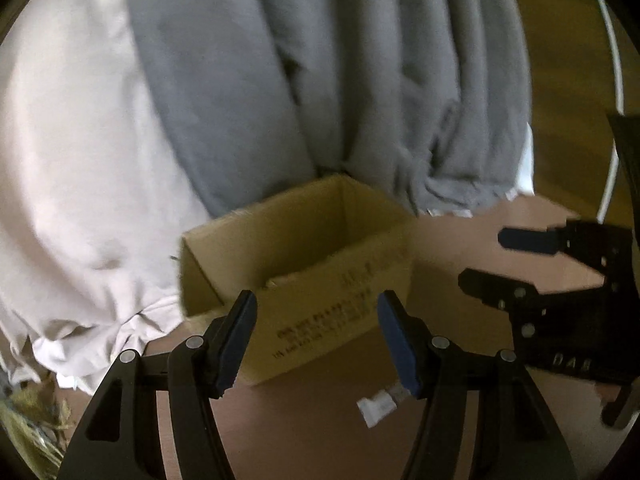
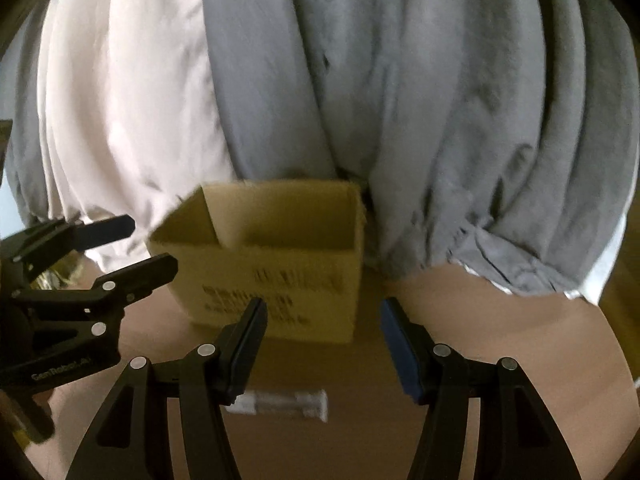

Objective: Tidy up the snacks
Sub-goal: 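Move the left tool back from the box toward the white snack bar, then close the left tool on the white snack bar and lift it, then carry the snack bar over the box with the left tool and release it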

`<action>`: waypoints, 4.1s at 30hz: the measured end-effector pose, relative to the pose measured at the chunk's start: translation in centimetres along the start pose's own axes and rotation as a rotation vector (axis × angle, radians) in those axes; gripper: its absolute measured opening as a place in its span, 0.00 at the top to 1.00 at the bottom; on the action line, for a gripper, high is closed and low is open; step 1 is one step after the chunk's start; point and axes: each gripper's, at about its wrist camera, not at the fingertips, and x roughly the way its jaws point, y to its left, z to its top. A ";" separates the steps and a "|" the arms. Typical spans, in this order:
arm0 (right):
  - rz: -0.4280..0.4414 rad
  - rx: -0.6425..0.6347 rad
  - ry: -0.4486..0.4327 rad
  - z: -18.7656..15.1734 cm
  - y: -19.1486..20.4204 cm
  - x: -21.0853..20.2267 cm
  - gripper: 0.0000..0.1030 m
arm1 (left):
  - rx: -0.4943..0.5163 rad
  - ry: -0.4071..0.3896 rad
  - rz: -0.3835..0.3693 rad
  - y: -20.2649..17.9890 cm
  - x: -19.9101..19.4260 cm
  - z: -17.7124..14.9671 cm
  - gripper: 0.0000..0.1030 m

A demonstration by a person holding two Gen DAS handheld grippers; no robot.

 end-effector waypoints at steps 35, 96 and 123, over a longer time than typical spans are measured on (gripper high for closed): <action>-0.100 0.141 0.331 -9.9 -3.1 5.1 0.42 | 0.216 0.384 -0.311 -7.7 13.2 -6.7 0.50; 0.062 0.062 -0.069 1.0 0.6 -6.2 0.42 | -0.291 -0.090 0.037 2.7 -6.9 2.2 0.78; 0.010 0.013 -0.191 9.8 1.9 -2.2 0.27 | -0.270 -0.089 0.076 8.5 0.6 9.4 0.78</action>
